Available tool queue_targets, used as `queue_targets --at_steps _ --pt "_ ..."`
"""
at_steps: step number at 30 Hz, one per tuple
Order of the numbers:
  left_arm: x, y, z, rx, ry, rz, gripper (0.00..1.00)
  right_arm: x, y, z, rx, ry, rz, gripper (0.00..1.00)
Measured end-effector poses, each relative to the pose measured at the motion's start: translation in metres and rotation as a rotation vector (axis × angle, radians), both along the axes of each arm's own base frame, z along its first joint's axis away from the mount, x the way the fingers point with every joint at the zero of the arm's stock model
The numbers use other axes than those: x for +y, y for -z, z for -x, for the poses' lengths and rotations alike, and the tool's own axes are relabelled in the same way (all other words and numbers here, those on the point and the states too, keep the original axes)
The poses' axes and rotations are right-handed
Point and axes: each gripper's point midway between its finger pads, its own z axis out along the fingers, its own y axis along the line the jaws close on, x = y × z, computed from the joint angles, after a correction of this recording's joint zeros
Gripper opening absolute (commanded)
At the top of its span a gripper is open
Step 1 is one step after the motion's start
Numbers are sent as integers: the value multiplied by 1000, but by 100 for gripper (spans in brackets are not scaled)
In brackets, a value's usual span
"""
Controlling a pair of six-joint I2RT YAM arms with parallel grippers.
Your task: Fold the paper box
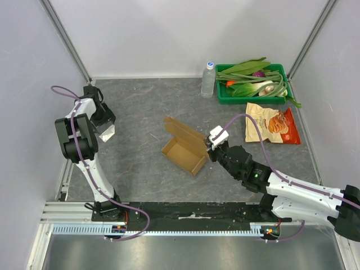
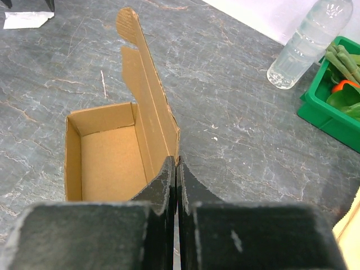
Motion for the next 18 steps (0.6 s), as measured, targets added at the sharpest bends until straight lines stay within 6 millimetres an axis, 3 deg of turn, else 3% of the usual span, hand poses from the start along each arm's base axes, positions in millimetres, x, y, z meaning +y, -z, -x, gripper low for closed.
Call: queue_targets --at_steps 7,16,18 --pt "-13 10 8 -5 40 53 87 0 -5 4 -9 -23 -23 0" --pt "-45 1 68 22 34 151 78 2 -8 7 -15 -45 -39 0" --pt "-45 1 69 23 33 144 77 2 -7 7 -14 -49 -38 0"
